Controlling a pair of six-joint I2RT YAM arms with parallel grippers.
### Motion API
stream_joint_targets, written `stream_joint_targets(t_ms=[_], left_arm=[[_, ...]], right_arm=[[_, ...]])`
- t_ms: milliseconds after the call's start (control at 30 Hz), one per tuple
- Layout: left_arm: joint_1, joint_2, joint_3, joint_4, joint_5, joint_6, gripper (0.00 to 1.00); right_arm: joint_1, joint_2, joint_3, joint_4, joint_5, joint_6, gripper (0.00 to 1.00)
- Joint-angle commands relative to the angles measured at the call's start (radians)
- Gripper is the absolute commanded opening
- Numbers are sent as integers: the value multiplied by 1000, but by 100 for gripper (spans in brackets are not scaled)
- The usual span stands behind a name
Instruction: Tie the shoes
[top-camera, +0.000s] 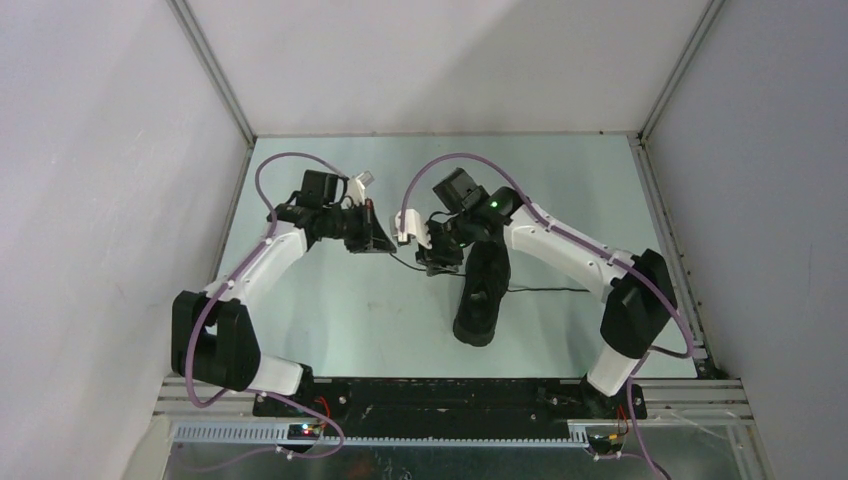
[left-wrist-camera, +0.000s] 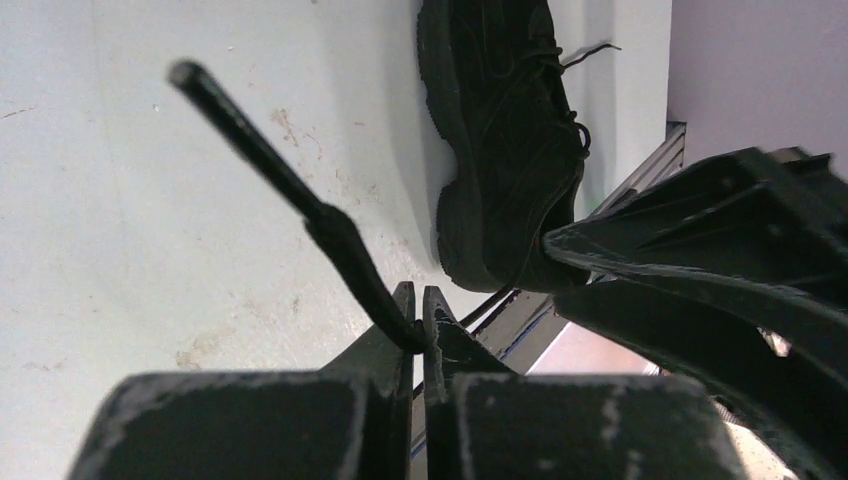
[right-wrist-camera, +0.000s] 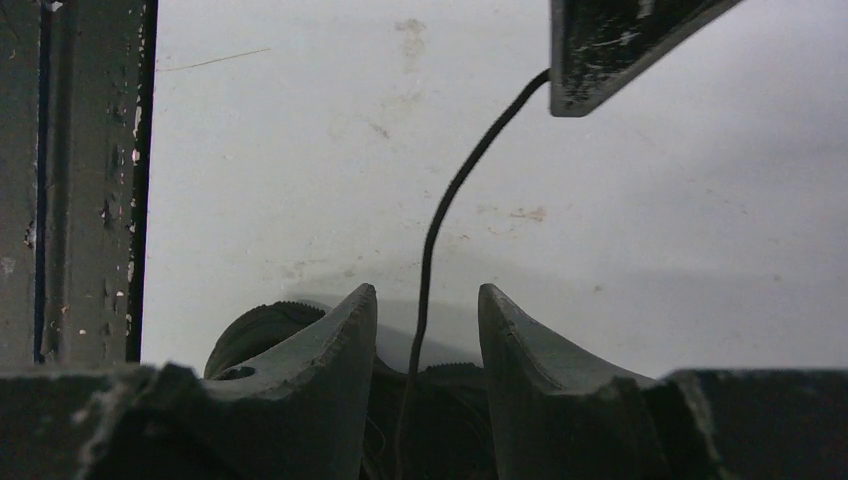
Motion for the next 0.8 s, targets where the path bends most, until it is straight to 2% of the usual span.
stream_joint_targets(t_ms=[0,133,300,333,367,400,467,567,667,700,767], left_arm=[[16,-34,5,32,37,-18,0],[24,-36,-3,31,43,-18,0],[29,-41,-11,34,38,-11,0],[29,-41,-11,34,35,5,9],[30,-45,-10,31,24,20,17],[32,-55,-8,25,-9,68,30],[48,-75,-9,34,-40,155,39],[92,-115,-41,93,-38,284,44],[96,-206,-132,253,6,431,47],[94,-228,-157,345,42,438,47],[68,-268,-207,426,77,460,47]], right_arm=[[20,41,19,19,3,7,44],[29,77,36,10,13,14,35],[27,81,55,3,13,16,3],[24,71,60,-2,11,16,0],[19,63,63,-4,5,18,0],[13,45,66,-7,1,24,0],[-7,11,68,-12,-16,38,0],[-40,-30,61,-22,-44,62,0],[-70,-74,31,-22,-66,82,0],[-79,-80,20,-22,-70,89,0],[-102,-97,10,-22,-85,98,0]])
